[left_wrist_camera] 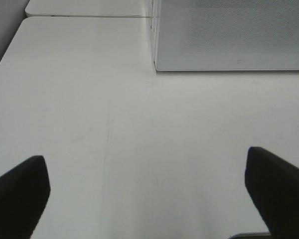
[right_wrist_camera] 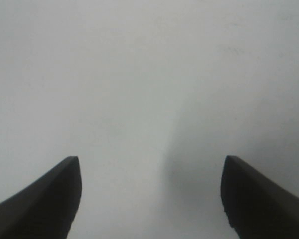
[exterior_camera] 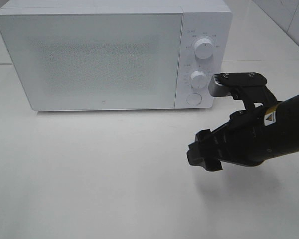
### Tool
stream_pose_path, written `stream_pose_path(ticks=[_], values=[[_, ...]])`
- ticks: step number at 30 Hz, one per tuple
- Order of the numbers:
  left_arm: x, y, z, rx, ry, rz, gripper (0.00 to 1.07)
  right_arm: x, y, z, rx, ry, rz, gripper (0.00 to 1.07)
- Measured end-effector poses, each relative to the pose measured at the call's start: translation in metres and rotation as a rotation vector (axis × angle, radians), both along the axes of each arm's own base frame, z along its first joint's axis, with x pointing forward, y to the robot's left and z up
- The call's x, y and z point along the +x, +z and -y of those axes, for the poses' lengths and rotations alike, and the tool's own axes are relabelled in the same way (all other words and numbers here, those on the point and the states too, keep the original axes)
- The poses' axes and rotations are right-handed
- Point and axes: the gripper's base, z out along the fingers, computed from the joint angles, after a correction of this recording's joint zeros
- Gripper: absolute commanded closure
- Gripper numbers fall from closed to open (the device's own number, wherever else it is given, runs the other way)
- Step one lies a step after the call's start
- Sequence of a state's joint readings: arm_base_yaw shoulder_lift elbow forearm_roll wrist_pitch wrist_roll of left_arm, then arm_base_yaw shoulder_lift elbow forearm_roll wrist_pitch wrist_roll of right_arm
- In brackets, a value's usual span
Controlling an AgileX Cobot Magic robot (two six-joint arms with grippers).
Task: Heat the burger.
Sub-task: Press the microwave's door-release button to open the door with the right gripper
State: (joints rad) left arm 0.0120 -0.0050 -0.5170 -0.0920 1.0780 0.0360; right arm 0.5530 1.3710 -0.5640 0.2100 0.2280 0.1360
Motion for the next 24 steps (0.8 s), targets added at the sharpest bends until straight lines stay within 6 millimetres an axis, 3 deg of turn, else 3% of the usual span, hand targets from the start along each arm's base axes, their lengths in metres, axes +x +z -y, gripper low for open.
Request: stream_pose_path(ticks=[10,24], values=[[0.000,0.000,0.000,0.000,0.000,0.000,0.06,-0.030,0.032,0.016,-0.054,0.123,-0.012,0.32],[0.000,0.000,0.000,0.000,0.000,0.000,0.06,-0.100,0.083,0.054,-0.023,0.215,0.051,0.32]])
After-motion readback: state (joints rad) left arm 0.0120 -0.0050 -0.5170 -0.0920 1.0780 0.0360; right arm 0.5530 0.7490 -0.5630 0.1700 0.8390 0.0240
